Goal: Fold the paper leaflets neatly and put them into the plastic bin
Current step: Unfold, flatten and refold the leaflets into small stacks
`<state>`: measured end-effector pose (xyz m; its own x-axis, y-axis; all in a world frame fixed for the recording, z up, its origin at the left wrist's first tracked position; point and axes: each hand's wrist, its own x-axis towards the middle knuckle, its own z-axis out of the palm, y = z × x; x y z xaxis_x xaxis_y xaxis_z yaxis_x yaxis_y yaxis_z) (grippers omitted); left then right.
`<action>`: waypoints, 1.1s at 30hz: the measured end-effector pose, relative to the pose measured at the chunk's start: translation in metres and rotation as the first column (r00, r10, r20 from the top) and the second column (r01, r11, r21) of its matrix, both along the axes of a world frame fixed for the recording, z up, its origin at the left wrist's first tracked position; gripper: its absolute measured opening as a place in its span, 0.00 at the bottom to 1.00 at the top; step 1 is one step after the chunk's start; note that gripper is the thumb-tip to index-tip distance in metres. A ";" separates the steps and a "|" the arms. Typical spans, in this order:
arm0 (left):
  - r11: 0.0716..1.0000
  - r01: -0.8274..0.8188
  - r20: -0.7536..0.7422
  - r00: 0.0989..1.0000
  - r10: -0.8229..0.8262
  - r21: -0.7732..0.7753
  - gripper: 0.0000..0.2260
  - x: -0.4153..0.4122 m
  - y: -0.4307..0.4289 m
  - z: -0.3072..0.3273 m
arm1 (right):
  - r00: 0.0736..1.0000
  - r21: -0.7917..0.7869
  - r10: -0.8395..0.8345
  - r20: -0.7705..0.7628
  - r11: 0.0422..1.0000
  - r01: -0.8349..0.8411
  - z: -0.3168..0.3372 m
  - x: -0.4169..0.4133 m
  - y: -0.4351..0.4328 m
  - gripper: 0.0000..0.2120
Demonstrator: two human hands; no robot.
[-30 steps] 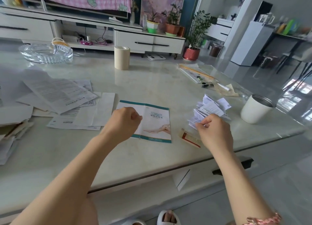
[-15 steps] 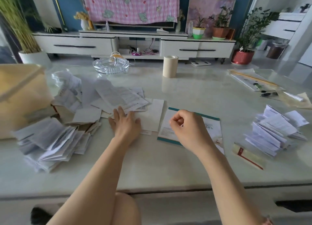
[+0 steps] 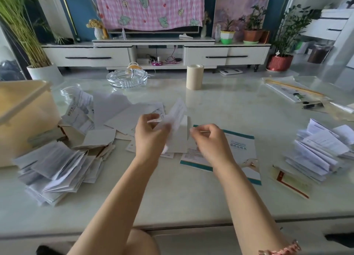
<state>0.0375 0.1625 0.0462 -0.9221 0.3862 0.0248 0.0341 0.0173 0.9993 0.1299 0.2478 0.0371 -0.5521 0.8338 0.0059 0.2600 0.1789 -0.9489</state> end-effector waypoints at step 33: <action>0.837 0.547 0.248 0.808 -0.534 0.020 0.10 0.068 0.003 0.021 | 0.972 -0.049 0.131 -0.198 0.989 -0.143 0.027 0.084 0.022 0.25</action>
